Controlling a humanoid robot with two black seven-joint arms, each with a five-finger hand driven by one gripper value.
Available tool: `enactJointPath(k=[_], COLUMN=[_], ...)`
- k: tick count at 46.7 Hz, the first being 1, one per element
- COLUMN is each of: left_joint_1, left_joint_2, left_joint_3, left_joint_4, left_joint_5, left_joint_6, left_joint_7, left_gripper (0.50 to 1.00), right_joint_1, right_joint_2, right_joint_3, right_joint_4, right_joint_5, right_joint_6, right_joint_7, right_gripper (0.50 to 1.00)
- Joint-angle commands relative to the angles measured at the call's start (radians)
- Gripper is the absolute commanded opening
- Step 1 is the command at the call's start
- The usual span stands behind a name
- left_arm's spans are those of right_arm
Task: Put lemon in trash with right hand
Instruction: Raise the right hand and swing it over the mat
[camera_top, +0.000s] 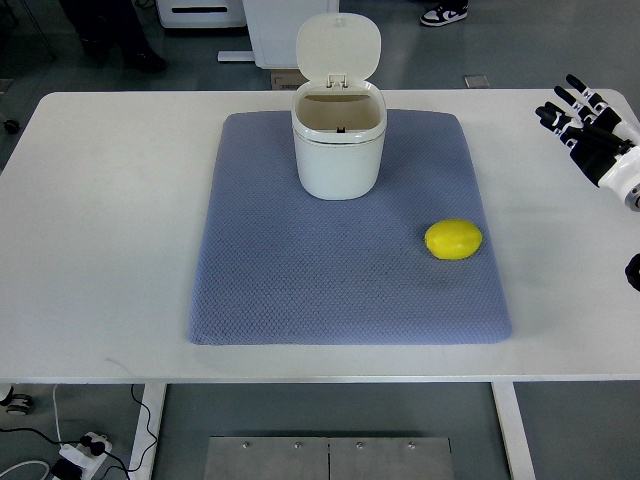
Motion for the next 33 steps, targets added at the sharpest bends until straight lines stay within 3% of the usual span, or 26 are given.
enactJointPath(k=[1,18,33], left_joint_1=[-0.001,0.000,-0.001], left_joint_2=[0.000,0.000,0.000], left_joint_3=[0.000,0.003,0.000], left_joint_4=[0.000,0.000,-0.001], left_joint_5=[0.000,0.000,0.001], left_joint_6=[0.000,0.000,0.000], left_joint_7=[0.000,0.000,0.000], left_gripper=[1.000,1.000,1.000], right_joint_1=[0.035,0.273,0.429], right_joint_2=[-0.042,-0.272,-0.331], right_joint_3=[-0.078,-0.533,-0.817], right_joint_4=[0.002,0.009,0.041], right_joint_5=[0.012,0.013,0.005], right_joint_6=[0.002,0.097,0.098], right_joint_7=[0.002,0.004,0.039], right_gripper=[1.000,1.000,1.000])
